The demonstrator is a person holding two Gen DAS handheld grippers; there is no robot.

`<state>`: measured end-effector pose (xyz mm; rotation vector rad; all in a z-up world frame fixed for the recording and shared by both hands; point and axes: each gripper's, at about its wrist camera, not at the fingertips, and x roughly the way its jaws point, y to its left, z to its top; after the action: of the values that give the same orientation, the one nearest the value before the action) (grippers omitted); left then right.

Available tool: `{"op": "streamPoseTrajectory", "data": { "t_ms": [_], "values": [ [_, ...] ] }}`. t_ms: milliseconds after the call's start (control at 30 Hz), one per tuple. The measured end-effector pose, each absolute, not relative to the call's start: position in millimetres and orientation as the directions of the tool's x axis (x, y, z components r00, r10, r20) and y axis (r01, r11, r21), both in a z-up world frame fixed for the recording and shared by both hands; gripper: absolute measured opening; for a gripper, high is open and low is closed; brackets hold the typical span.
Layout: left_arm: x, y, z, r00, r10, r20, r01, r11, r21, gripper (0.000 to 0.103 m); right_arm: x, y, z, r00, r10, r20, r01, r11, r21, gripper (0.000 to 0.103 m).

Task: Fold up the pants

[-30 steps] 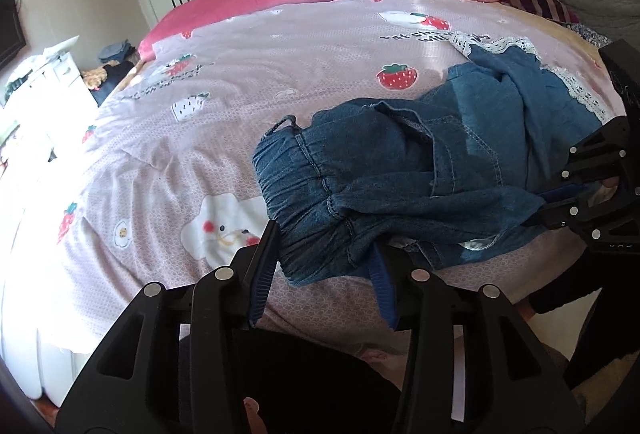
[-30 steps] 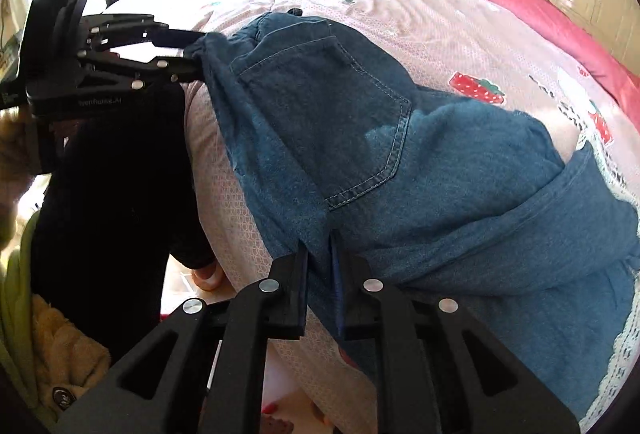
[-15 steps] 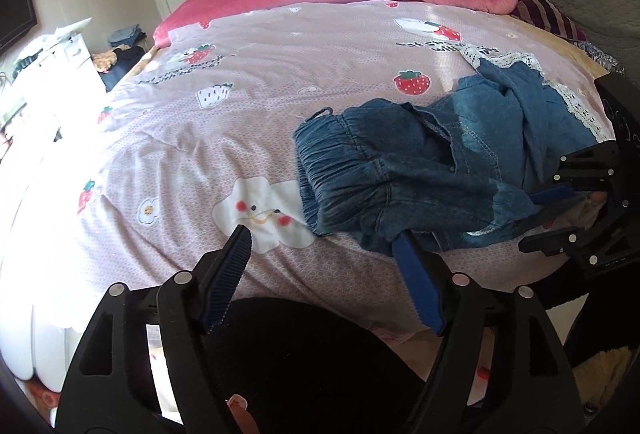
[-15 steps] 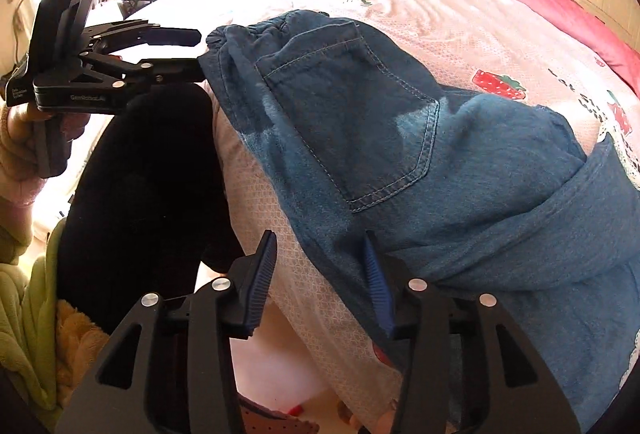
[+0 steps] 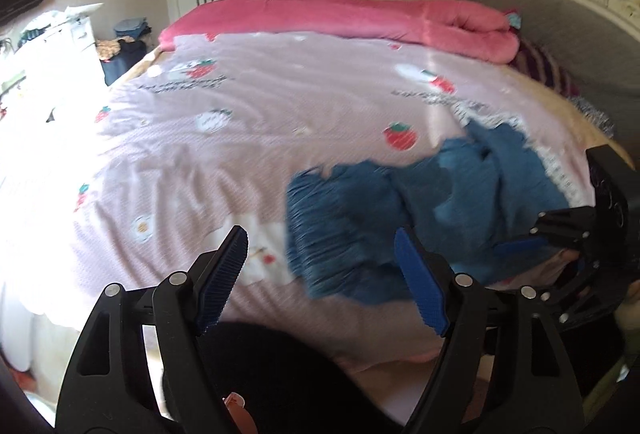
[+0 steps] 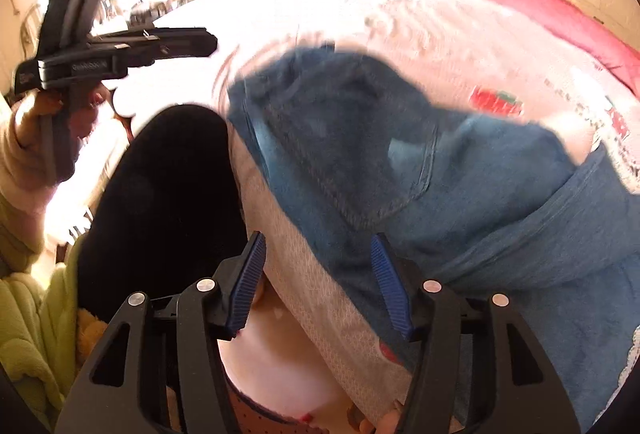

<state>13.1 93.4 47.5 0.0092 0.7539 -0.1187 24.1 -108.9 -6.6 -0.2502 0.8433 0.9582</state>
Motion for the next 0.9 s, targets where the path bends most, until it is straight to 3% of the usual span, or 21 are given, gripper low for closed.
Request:
{"op": "streamPoseTrajectory", "data": {
  "t_ms": [67, 100, 167, 233, 267, 367, 467, 533, 733, 800, 867, 900],
  "values": [
    [21.1, 79.7, 47.9, 0.715, -0.141, -0.685, 0.14, 0.988, -0.058, 0.056, 27.4, -116.5, 0.2, 0.349, 0.62, -0.703, -0.776, 0.612, 0.154, 0.051],
    [24.6, 72.0, 46.6, 0.71, -0.163, -0.685, 0.163, 0.984, -0.065, 0.052, 30.9, -119.5, 0.1, 0.358, 0.614, -0.703, -0.762, 0.628, 0.161, 0.035],
    [32.5, 57.0, 39.7, 0.687, -0.193, -0.701, 0.2, 0.977, -0.073, 0.03, 38.2, -121.1, -6.6, 0.358, 0.584, -0.729, -0.735, 0.657, 0.165, 0.003],
    [38.6, 42.2, 30.7, 0.659, -0.221, -0.719, 0.238, 0.968, -0.08, 0.014, 44.2, -121.5, -18.4, 0.343, 0.546, -0.765, -0.712, 0.682, 0.168, 0.002],
    [41.3, 33.9, 24.4, 0.643, -0.231, -0.73, 0.256, 0.963, -0.08, 0.012, 45.0, -121.2, -22.7, 0.331, 0.535, -0.777, -0.707, 0.687, 0.171, 0.002],
    [47.4, 20.1, 3.6, 0.598, -0.246, -0.763, 0.285, 0.955, -0.085, 0.012, 47.6, -119.6, -37.3, 0.302, 0.479, -0.824, -0.694, 0.704, 0.154, 0.002],
    [60.6, 25.4, -29.9, 0.534, -0.176, -0.827, 0.241, 0.969, -0.051, 0.013, 54.8, -126.9, -50.1, 0.253, 0.475, -0.843, -0.659, 0.722, 0.21, 0.001],
    [69.6, 35.0, -49.8, 0.489, -0.195, -0.85, 0.217, 0.971, -0.098, 0.013, 56.7, -128.2, -50.7, 0.243, 0.486, -0.839, -0.653, 0.722, 0.229, 0.0],
    [66.2, 40.5, -42.6, 0.528, -0.227, -0.818, 0.208, 0.969, -0.135, 0.014, 54.8, -144.0, -30.2, 0.282, 0.563, -0.777, -0.65, 0.708, 0.277, 0.008],
    [58.0, 42.2, -28.0, 0.561, -0.24, -0.792, 0.209, 0.967, -0.145, 0.026, 54.6, -161.1, -22.0, 0.329, 0.58, -0.745, -0.64, 0.717, 0.276, 0.023],
    [52.7, 40.9, -14.2, 0.587, -0.238, -0.774, 0.212, 0.968, -0.137, 0.047, 56.0, -178.7, -12.5, 0.392, 0.574, -0.719, -0.615, 0.745, 0.259, 0.03],
    [50.8, 39.7, -6.3, 0.603, -0.235, -0.762, 0.215, 0.968, -0.128, 0.048, 56.8, -186.2, -9.4, 0.412, 0.568, -0.713, -0.601, 0.757, 0.256, 0.031]
  ]
}}
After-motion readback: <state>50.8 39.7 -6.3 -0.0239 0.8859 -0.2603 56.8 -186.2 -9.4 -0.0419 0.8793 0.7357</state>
